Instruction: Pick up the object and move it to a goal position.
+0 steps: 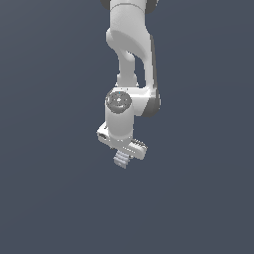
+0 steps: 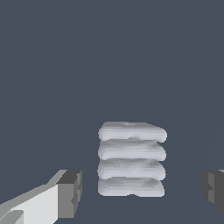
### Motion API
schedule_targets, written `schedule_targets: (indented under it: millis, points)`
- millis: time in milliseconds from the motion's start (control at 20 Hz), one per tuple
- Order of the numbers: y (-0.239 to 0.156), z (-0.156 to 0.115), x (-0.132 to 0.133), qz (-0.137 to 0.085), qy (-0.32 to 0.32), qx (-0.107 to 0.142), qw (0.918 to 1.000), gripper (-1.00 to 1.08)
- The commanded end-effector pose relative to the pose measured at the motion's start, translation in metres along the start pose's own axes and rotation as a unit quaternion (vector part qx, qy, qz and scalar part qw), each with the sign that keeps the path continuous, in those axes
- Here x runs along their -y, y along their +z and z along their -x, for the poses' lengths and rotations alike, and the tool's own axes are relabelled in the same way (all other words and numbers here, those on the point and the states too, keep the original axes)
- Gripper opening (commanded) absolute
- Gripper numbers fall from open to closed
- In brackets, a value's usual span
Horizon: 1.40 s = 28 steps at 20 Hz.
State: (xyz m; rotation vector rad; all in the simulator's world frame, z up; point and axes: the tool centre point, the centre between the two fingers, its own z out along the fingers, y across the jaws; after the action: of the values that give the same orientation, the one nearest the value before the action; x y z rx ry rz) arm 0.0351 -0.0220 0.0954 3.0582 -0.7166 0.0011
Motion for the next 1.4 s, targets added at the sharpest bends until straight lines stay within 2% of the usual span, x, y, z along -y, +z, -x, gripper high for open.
schedule_targets:
  millis: [0, 350, 800, 1050, 1100, 1350]
  points:
    - [0.004, -0.001, 0.001, 0.000, 0.009, 0.000, 1.0000, 1.00]
    - [0.009, 0.000, 0.001, 0.000, 0.010, 0.001, 0.9999, 1.00]
    - [0.050, 0.001, 0.001, 0.000, 0.012, 0.000, 0.9999, 1.00]
    - [0.056, -0.001, 0.001, 0.000, 0.013, 0.000, 0.9999, 1.00]
    - [0.056, -0.001, 0.001, 0.000, 0.013, 0.000, 0.9999, -1.00]
    - [0.056, -0.001, 0.001, 0.000, 0.013, 0.000, 0.9999, -1.00]
